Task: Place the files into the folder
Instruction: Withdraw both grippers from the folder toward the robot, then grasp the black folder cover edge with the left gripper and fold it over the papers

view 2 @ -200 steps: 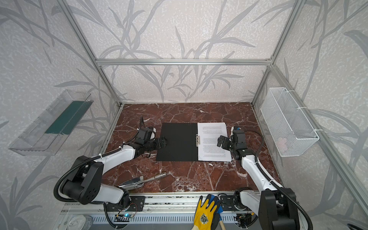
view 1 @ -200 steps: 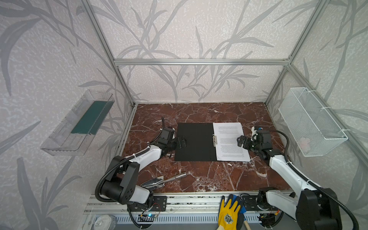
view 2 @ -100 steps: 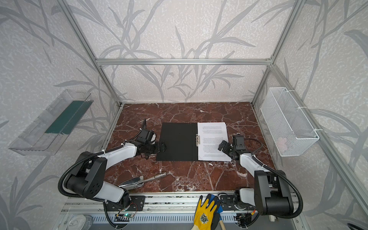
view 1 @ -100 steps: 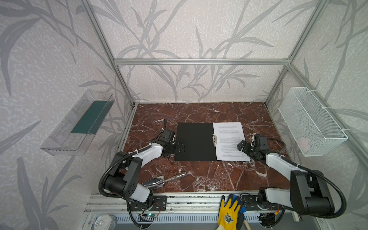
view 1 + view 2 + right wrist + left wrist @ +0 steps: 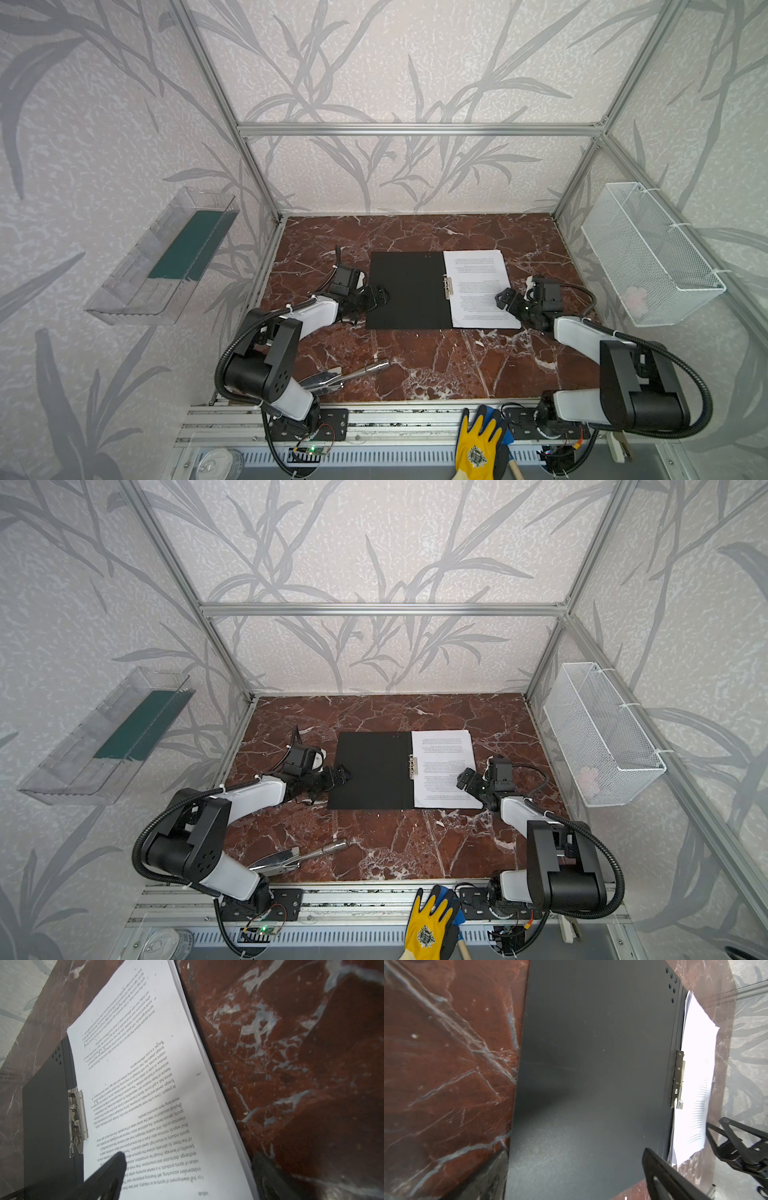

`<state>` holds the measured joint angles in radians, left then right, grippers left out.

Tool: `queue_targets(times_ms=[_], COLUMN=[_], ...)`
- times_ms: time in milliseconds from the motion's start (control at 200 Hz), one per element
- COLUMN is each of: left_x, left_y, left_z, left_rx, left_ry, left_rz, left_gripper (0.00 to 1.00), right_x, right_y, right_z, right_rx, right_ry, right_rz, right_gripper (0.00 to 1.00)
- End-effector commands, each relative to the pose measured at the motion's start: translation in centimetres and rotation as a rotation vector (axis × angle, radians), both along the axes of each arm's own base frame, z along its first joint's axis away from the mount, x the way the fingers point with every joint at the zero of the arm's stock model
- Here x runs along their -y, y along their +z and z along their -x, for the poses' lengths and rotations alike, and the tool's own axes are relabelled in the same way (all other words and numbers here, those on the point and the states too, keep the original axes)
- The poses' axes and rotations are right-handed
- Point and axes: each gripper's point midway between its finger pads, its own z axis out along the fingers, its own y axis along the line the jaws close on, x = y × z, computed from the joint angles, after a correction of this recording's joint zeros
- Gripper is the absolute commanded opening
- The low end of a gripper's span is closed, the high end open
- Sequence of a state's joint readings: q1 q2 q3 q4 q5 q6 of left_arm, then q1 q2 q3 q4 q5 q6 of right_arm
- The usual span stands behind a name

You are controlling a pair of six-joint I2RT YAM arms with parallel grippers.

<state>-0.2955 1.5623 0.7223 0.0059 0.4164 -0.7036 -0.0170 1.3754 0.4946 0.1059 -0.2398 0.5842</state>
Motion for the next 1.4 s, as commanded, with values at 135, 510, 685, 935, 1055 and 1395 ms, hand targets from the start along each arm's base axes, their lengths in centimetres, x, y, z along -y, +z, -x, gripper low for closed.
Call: queue_targets(times_ms=[135,510,685,935,1055,1395], left_x=[5.7,10.4,16.6,27.6,31.9,16.0], left_y=[9.4,17.8,18.6,15.2,16.2,17.0], left_z=[2.1,5.8,7.3,9.0,10.4,7.6], left_rx=[0.127,0.299,0.333,0.286,0.287,0.435], left_ry=[-0.183,-0.289,-0.393,-0.555,-0.655,-0.384], left_rz=[0.281,0.235,0.211,0.235,0.287,0.151], left_gripper=[0.99,0.99,0.99,0.99,0.99,0.99], right_x=[-4.8,-7.8,-8.1,0.2,1.4,-0.9], right_y=[0.1,1.9,3.9,8.0,9.3,12.2], right_z=[1.7,0.8,-0.2,2.5,3.8,3.7], right_rx=[-0.049,0.018,0.082,0.157,0.179,0.334], right_ry=[0.158,0.254,0.221,-0.09,-0.119,0.045], right_rz=[-0.167,-0.172,-0.211,-0.026,-0.008,-0.084], right_gripper=[0.94,0.93,0.95,0.99,0.99,0.99])
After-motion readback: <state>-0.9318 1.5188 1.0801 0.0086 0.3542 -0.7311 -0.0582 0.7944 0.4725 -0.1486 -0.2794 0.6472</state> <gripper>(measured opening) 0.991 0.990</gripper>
